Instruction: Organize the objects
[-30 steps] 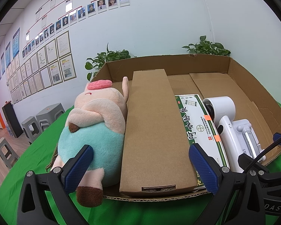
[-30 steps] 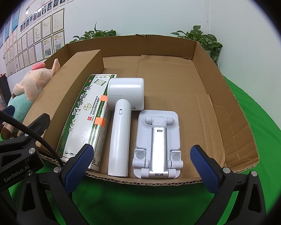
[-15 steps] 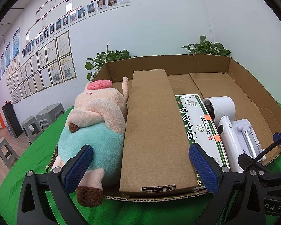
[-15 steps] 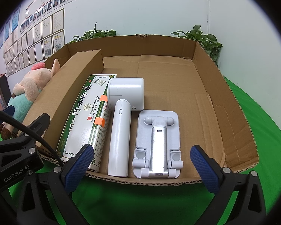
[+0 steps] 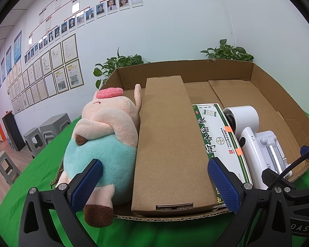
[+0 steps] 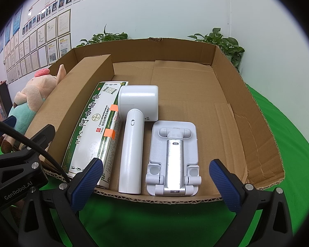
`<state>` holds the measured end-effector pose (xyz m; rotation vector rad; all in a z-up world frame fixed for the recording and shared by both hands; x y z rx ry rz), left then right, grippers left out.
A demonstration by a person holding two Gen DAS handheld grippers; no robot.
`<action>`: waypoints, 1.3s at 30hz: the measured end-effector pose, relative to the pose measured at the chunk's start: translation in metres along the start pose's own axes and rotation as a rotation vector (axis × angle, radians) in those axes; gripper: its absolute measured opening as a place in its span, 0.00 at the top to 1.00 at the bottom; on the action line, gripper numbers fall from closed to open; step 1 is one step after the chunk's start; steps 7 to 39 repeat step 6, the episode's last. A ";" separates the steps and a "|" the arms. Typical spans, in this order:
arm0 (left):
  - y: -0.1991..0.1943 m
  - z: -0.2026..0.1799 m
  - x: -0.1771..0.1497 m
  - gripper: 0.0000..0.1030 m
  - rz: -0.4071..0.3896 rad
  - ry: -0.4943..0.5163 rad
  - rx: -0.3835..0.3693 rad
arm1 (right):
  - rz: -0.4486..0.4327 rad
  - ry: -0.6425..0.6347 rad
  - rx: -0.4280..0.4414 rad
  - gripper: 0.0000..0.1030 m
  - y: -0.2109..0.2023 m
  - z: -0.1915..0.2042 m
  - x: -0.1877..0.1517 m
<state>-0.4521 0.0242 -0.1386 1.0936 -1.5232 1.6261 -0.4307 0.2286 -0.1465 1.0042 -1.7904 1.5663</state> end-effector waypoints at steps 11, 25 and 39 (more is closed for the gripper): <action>0.000 -0.001 -0.001 0.00 -0.002 0.001 0.002 | 0.001 0.001 0.000 0.00 0.001 -0.001 -0.001; 0.000 -0.001 -0.001 0.00 -0.002 0.001 0.002 | 0.001 0.001 0.000 0.00 0.001 -0.001 -0.001; 0.000 -0.001 -0.001 0.00 -0.002 0.001 0.002 | 0.001 0.001 0.000 0.00 0.001 -0.001 -0.001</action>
Point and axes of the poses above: each gripper's, at about its wrist camera, not at the fingertips, and y roughly the way its jaws point, z to its left, x to its top, the point moved 2 cm from there along y, roughly the way its jaws point, and after that the axes turned 10 degrees about -y, right-handed, at the moved point
